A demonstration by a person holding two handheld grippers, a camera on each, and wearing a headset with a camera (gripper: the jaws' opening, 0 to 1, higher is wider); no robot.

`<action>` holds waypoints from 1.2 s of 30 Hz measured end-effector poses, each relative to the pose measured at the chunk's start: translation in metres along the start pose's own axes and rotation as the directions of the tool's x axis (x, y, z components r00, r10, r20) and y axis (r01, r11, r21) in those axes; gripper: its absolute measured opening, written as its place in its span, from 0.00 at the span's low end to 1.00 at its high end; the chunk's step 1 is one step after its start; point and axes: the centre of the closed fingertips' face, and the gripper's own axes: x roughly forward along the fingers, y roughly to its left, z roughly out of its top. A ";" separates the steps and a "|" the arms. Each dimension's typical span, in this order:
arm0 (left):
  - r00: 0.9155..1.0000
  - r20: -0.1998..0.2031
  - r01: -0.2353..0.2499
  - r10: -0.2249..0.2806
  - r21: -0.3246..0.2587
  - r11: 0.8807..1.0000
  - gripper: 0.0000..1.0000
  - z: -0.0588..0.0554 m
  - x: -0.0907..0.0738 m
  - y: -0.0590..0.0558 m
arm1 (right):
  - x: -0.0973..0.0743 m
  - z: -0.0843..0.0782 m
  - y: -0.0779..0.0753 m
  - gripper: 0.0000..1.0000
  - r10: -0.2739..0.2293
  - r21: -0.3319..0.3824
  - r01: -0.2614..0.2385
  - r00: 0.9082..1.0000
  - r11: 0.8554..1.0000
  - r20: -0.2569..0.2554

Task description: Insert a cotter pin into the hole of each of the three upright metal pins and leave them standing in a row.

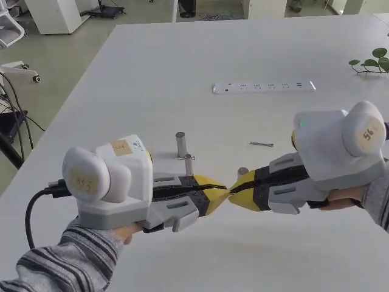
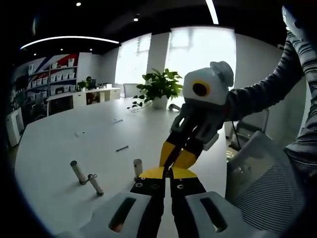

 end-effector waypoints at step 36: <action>0.980 0.000 -0.198 0.198 -0.013 0.980 0.21 -0.013 0.034 0.039 | -0.025 -0.064 -0.062 0.00 -0.135 -0.208 0.063 0.924 0.976 -0.357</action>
